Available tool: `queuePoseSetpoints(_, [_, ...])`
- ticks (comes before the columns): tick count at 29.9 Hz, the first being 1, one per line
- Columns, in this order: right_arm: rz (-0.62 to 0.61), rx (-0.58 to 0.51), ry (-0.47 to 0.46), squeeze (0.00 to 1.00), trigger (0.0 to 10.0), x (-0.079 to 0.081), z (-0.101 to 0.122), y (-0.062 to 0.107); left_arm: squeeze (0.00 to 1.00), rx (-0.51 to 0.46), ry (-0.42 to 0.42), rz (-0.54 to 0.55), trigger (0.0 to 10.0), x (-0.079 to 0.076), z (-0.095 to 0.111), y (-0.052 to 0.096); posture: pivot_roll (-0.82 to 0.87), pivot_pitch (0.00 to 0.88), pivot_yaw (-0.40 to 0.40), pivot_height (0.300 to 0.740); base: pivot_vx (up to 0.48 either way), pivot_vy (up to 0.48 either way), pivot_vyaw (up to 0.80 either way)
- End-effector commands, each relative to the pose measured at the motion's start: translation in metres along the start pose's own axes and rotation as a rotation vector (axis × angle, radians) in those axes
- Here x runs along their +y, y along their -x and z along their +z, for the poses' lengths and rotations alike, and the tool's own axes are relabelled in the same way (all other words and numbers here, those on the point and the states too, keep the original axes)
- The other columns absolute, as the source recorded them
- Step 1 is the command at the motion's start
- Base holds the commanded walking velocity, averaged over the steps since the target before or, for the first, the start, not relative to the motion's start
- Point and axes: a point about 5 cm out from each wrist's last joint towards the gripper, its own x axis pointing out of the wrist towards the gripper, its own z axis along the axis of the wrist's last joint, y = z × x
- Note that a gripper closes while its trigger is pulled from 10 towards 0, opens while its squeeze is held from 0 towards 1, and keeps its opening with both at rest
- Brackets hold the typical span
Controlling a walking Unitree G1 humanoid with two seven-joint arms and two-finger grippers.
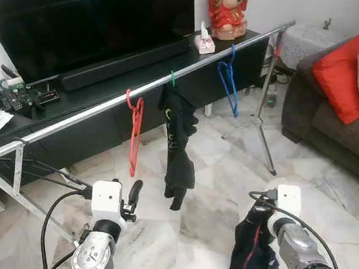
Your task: Hang hanger
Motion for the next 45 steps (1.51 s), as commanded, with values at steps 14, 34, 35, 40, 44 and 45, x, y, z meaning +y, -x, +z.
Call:
queuePoseSetpoints(14, [0.038, 0.003, 0.028, 0.00, 10.0, 0.008, 0.003, -0.002, 0.00, 0.003, -0.005, 0.021, 10.0, 0.003, 0.002, -0.004, 0.03, 0.000, -0.027, 0.740, 0.172, 0.000, 0.00])
queuePoseSetpoints(34, [0.074, 0.018, 0.043, 0.00, 10.0, 0.013, 0.000, -0.001, 0.00, -0.001, -0.003, 0.030, 10.0, 0.004, 0.003, -0.006, 0.03, 0.000, -0.029, 0.740, 0.368, 0.000, 0.00])
queuePoseSetpoints(35, [0.074, 0.019, 0.042, 0.00, 10.0, 0.013, 0.000, -0.001, 0.00, -0.002, -0.003, 0.029, 10.0, 0.004, 0.003, -0.006, 0.03, 0.000, -0.029, 0.740, 0.371, 0.000, 0.00])
queuePoseSetpoints(40, [0.071, 0.020, 0.037, 0.00, 10.0, 0.013, -0.001, -0.001, 0.00, 0.000, -0.002, 0.025, 10.0, 0.004, 0.002, -0.006, 0.03, 0.000, -0.029, 0.740, 0.371, 0.000, 0.00])
queuePoseSetpoints(44, [0.070, 0.023, 0.038, 0.00, 10.0, 0.012, -0.001, -0.001, 0.00, 0.003, -0.005, 0.023, 10.0, 0.004, 0.002, -0.007, 0.03, 0.000, -0.029, 0.740, 0.371, 0.000, 0.00])
queuePoseSetpoints(45, [0.070, 0.024, 0.039, 0.00, 10.0, 0.012, -0.001, -0.001, 0.00, 0.004, -0.005, 0.023, 10.0, 0.004, 0.002, -0.007, 0.03, 0.000, -0.029, 0.740, 0.371, 0.000, 0.00])
